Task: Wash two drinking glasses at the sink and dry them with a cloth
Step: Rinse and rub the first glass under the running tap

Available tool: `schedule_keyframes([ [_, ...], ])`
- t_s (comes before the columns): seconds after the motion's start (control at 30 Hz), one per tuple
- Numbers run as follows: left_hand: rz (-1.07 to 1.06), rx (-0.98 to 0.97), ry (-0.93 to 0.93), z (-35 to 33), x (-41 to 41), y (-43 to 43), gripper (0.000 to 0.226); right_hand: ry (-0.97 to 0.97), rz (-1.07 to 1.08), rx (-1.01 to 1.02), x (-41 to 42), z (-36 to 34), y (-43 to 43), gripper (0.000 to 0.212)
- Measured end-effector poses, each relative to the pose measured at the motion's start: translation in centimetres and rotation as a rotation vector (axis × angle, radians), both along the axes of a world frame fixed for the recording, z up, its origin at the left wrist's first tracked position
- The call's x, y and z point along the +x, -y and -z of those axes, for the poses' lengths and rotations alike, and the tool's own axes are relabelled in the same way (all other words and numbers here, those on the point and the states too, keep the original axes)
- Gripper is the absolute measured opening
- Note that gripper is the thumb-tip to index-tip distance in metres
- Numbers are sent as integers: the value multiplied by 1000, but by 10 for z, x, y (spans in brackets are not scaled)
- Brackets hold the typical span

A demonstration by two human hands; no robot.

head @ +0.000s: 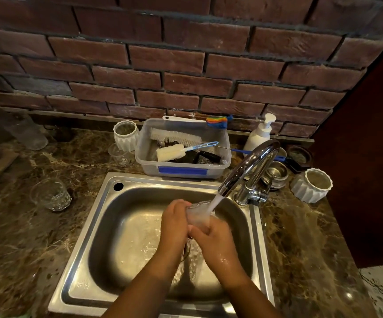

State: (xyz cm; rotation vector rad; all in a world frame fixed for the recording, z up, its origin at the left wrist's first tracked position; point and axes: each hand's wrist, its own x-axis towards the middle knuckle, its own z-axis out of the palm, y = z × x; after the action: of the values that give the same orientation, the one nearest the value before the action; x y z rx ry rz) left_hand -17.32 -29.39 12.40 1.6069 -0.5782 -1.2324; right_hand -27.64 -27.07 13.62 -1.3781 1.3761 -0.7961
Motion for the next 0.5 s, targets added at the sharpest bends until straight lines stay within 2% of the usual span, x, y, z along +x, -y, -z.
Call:
schedule_keyframes([
  [0.07,99,-299,217,1,5,-6,24,299,39,187,-1,-6,2,16],
  [0.17,266,-487,469,9,15,-9,31,786,78,502,-8,-12,9,24],
  [0.2,297,-507,550,11,16,-10,34,847,127,567,-8,-13,13,21],
  [0.27,300,-502,581,12,19,-10,34,768,189,559,-5,-11,16,18],
  [0.33,272,-413,431,9,15,-10,23,538,179,396,1,-9,14,18],
  [0.4,220,-191,209,1,9,-6,18,303,130,179,2,-7,10,15],
  [0.5,153,274,-238,-18,11,0,32,66,-44,-65,-6,1,5,14],
])
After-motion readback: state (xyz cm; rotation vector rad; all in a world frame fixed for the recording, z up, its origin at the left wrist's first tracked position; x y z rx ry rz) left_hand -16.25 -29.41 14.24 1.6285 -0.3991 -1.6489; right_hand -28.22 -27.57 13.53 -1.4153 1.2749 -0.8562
